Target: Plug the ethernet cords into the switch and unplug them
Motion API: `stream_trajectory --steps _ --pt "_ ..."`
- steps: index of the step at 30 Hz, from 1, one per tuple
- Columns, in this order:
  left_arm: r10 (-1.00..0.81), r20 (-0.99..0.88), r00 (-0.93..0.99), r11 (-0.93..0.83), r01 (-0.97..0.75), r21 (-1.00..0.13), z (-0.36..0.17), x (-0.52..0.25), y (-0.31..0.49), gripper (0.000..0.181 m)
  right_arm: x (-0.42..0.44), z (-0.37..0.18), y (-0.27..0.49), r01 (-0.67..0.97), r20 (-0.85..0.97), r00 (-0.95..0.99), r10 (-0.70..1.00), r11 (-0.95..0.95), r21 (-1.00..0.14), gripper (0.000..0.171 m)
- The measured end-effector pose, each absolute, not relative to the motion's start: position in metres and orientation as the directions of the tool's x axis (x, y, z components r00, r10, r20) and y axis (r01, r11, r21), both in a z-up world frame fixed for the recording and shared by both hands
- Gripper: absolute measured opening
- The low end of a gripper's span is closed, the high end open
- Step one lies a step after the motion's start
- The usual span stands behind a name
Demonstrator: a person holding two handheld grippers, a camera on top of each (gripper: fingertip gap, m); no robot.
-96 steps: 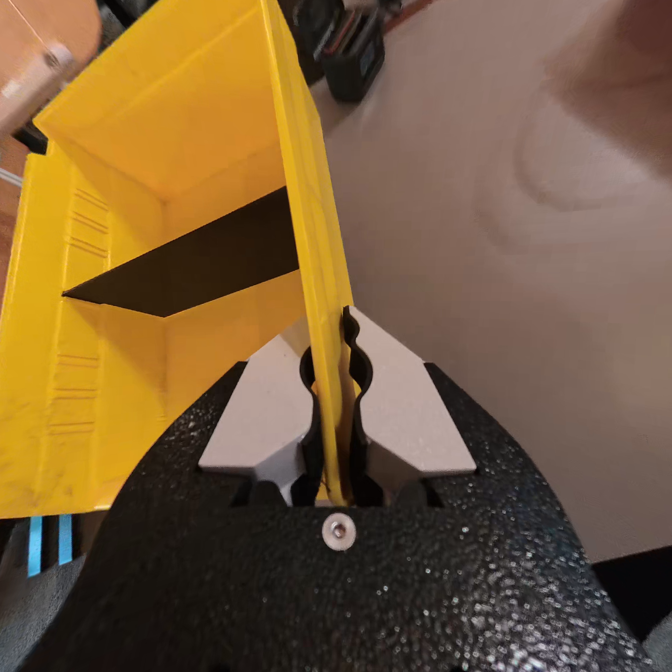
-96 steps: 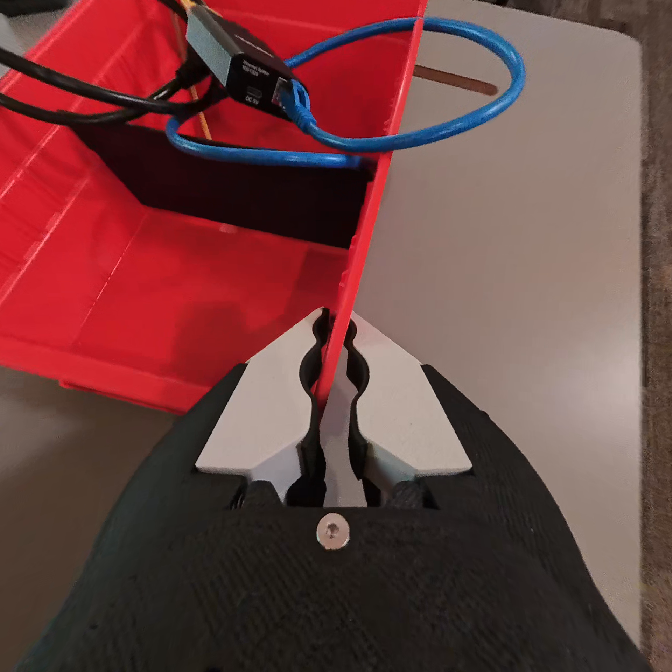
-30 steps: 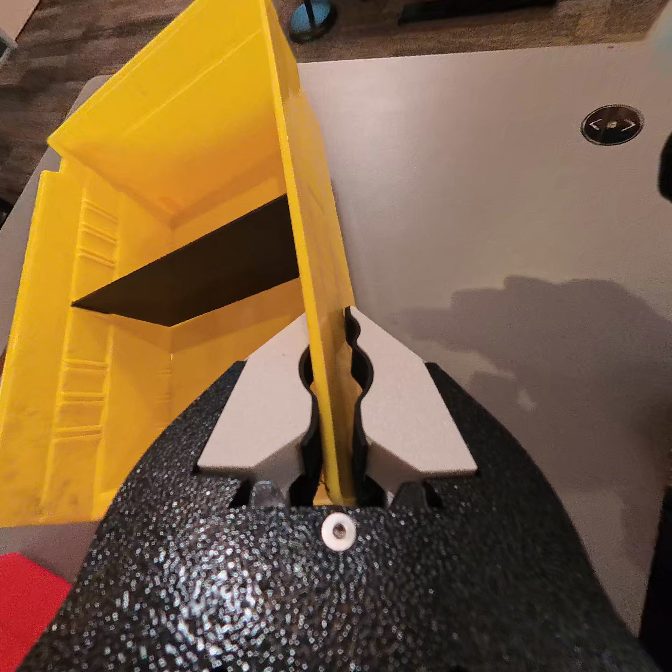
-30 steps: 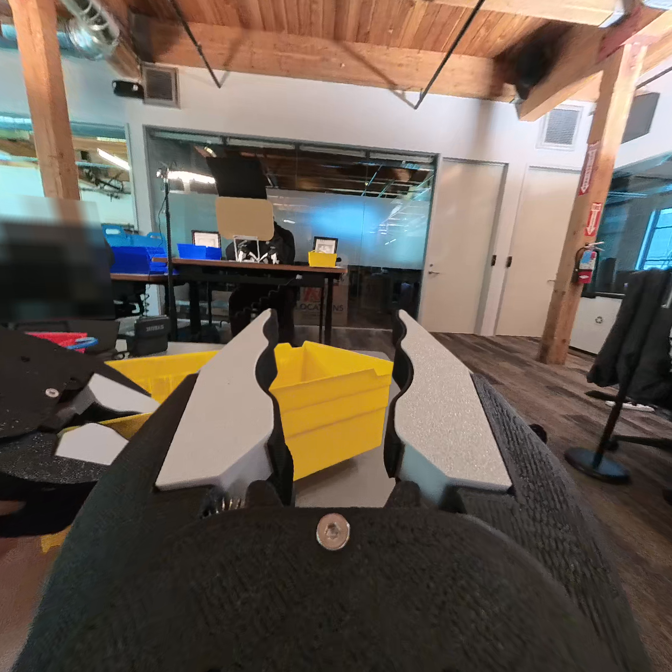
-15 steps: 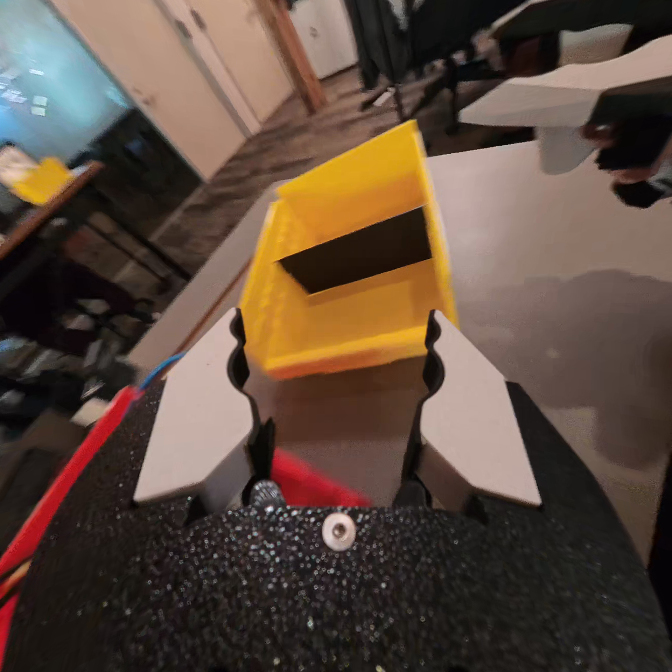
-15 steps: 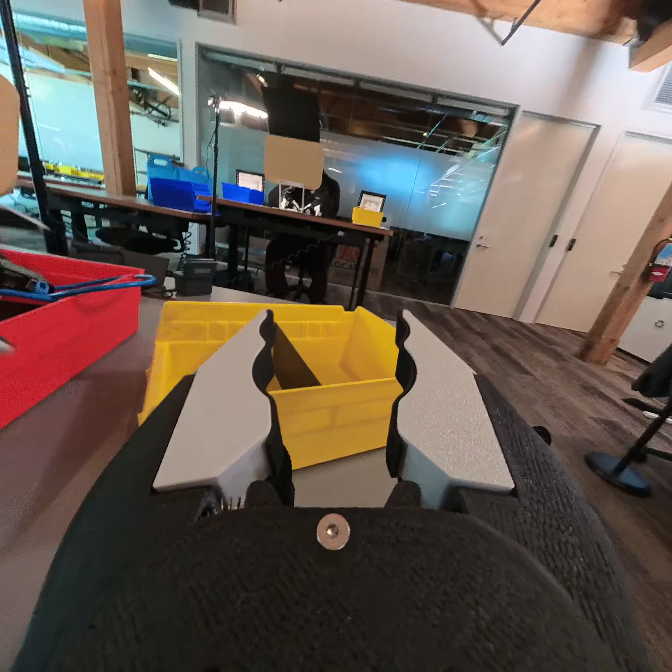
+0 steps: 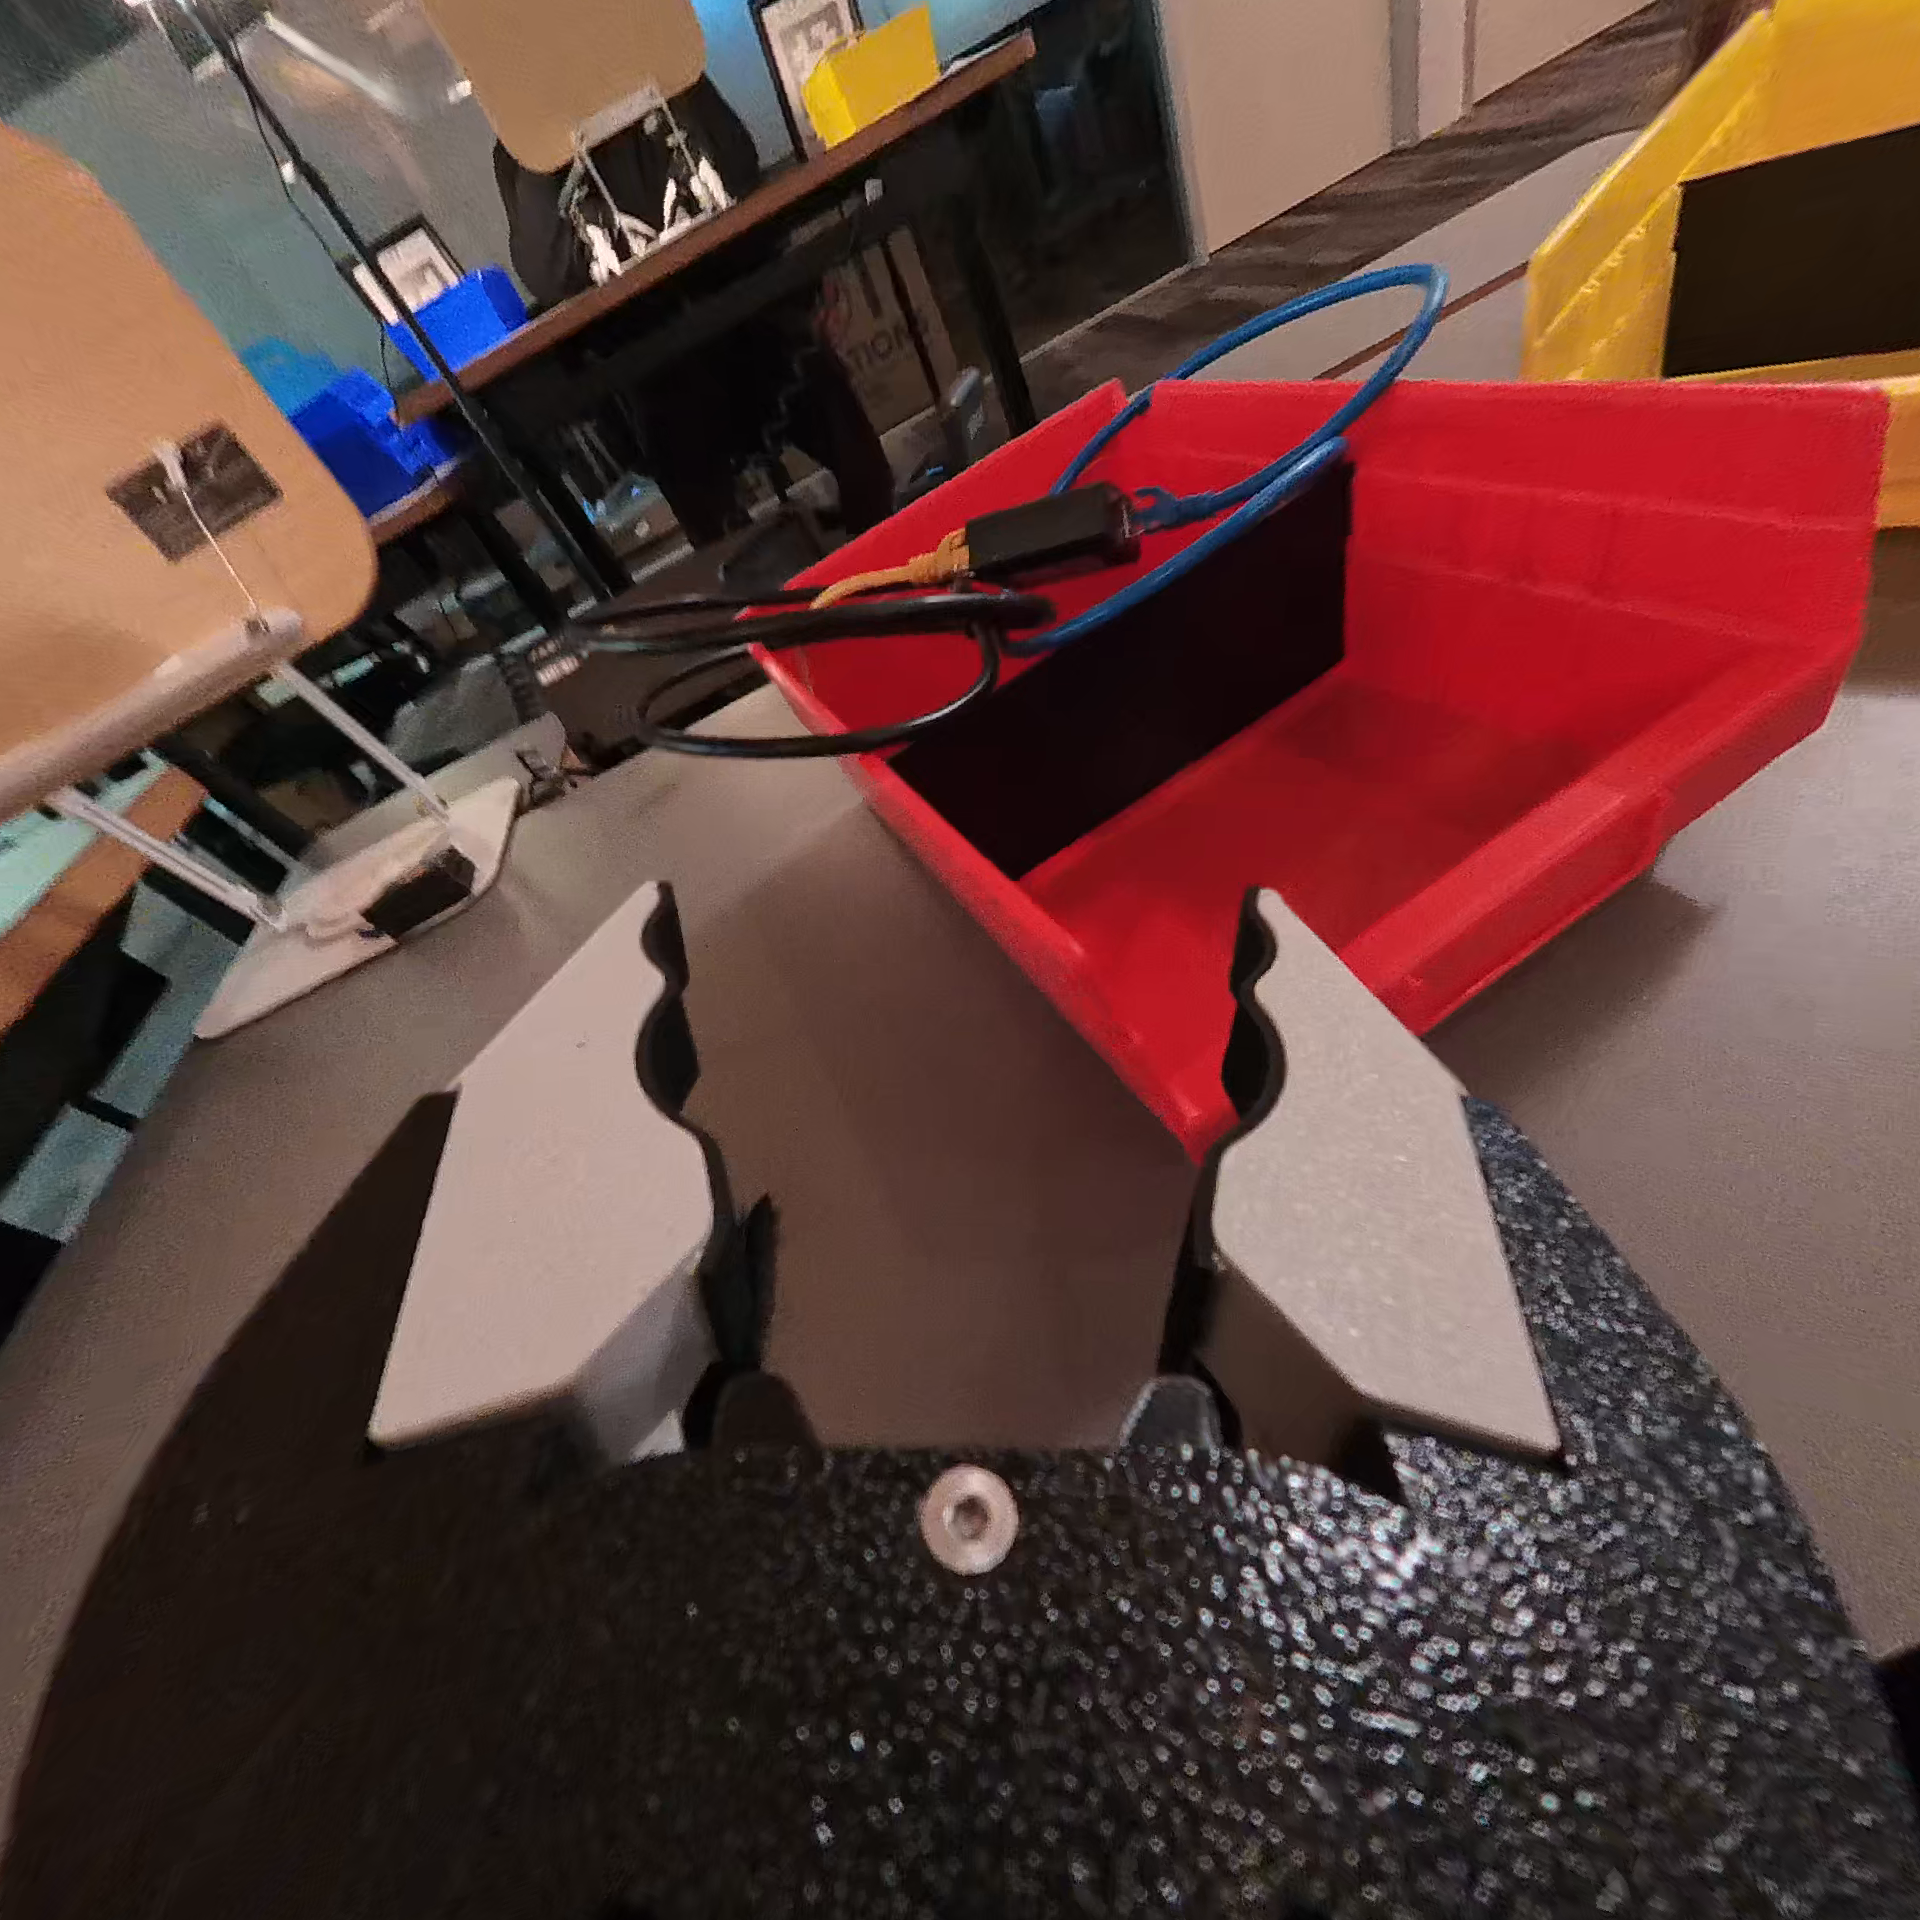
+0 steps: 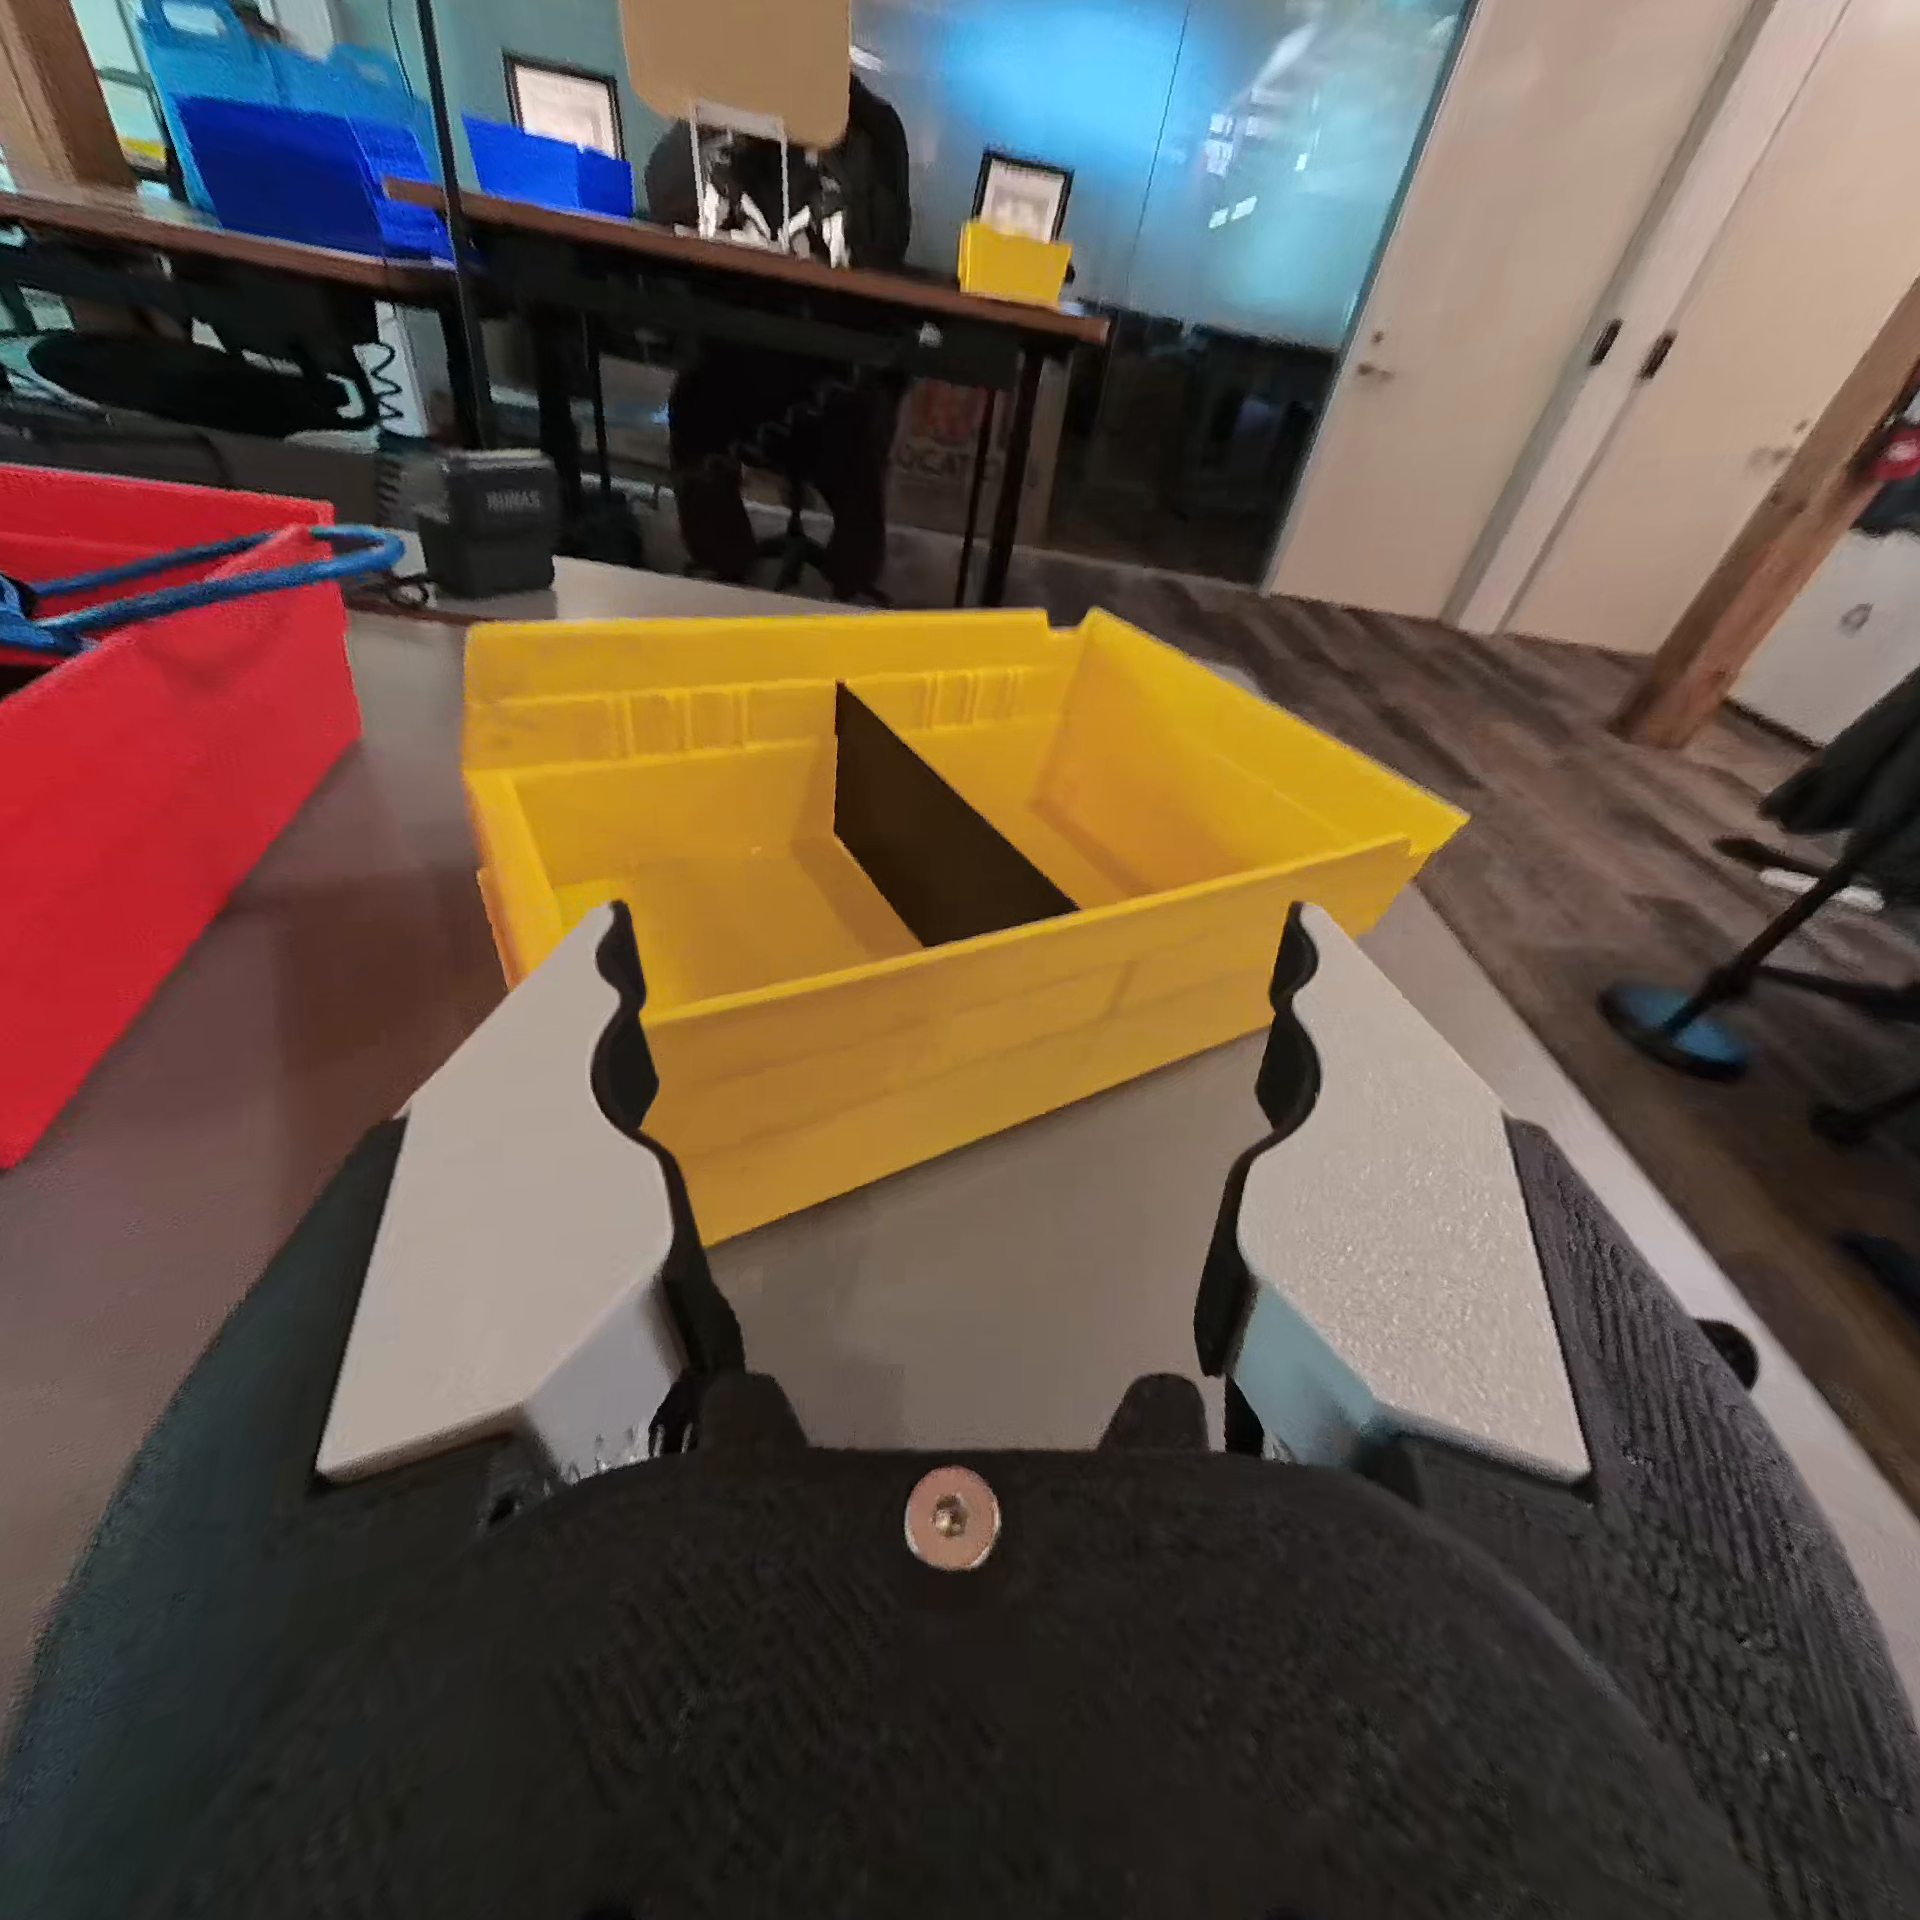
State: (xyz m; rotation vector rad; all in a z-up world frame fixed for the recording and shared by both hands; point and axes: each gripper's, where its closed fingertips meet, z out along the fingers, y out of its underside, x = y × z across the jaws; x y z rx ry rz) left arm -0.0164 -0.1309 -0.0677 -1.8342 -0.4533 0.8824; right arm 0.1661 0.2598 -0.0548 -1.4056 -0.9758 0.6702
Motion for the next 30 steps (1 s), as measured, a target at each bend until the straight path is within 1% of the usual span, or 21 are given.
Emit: stream_trajectory --steps 4,6,9,14,17,19,20,22,24,27,29,30 --pt "0.698 -0.259 0.667 -0.368 0.025 -0.929 -0.085 -0.018 -0.139 0.102 0.166 -0.069 0.265 0.166 0.051 0.464 0.884 -0.031 -0.986 0.120" --pt "0.711 -0.203 0.673 -0.333 0.067 -0.941 -0.092 -0.019 -0.136 0.103 0.162 -0.074 0.265 0.187 0.047 0.457 0.888 -0.044 -0.981 0.122" --pt "0.705 -0.150 0.693 -0.325 0.127 -0.937 -0.101 -0.030 -0.122 0.107 0.149 -0.076 0.264 0.202 0.053 0.445 0.894 -0.043 -0.978 0.123" --pt "0.709 -0.139 0.691 -0.326 0.147 -0.934 -0.107 -0.052 -0.101 0.104 0.132 -0.096 0.263 0.263 -0.026 0.432 0.902 -0.154 -0.952 0.118" --pt "0.694 -0.146 0.705 -0.333 0.135 -0.933 -0.109 -0.050 -0.095 0.102 0.130 -0.100 0.264 0.293 -0.032 0.421 0.906 -0.169 -0.941 0.117" --pt "0.702 -0.197 0.684 -0.352 0.094 -0.931 -0.104 -0.050 -0.099 0.095 0.135 -0.101 0.266 0.325 -0.019 0.413 0.910 -0.167 -0.931 0.111" --pt "0.712 -0.225 0.665 -0.360 0.071 -0.930 -0.100 -0.051 -0.103 0.087 0.138 -0.101 0.269 0.341 -0.016 0.411 0.911 -0.170 -0.925 0.110" --pt "0.722 -0.253 0.644 -0.363 0.041 -0.931 -0.093 -0.054 -0.110 0.084 0.148 -0.103 0.277 0.359 -0.020 0.418 0.908 -0.185 -0.915 0.101" --pt "0.738 -0.251 0.627 -0.363 0.056 -0.930 -0.094 -0.060 -0.119 0.080 0.163 -0.103 0.291 0.363 -0.024 0.444 0.896 -0.204 -0.909 0.091" --pt "0.761 -0.204 0.616 -0.340 0.112 -0.934 -0.100 -0.070 -0.130 0.067 0.187 -0.102 0.320 0.364 0.018 0.526 0.850 -0.206 -0.908 0.076" --pt "0.765 -0.173 0.620 -0.323 0.137 -0.937 -0.102 -0.073 -0.134 0.053 0.200 -0.101 0.338 0.367 0.049 0.578 0.814 -0.206 -0.907 0.065" --pt "0.751 -0.156 0.642 -0.316 0.142 -0.938 -0.103 -0.072 -0.133 0.039 0.202 -0.101 0.341 0.366 0.045 0.580 0.814 -0.211 -0.906 0.059"
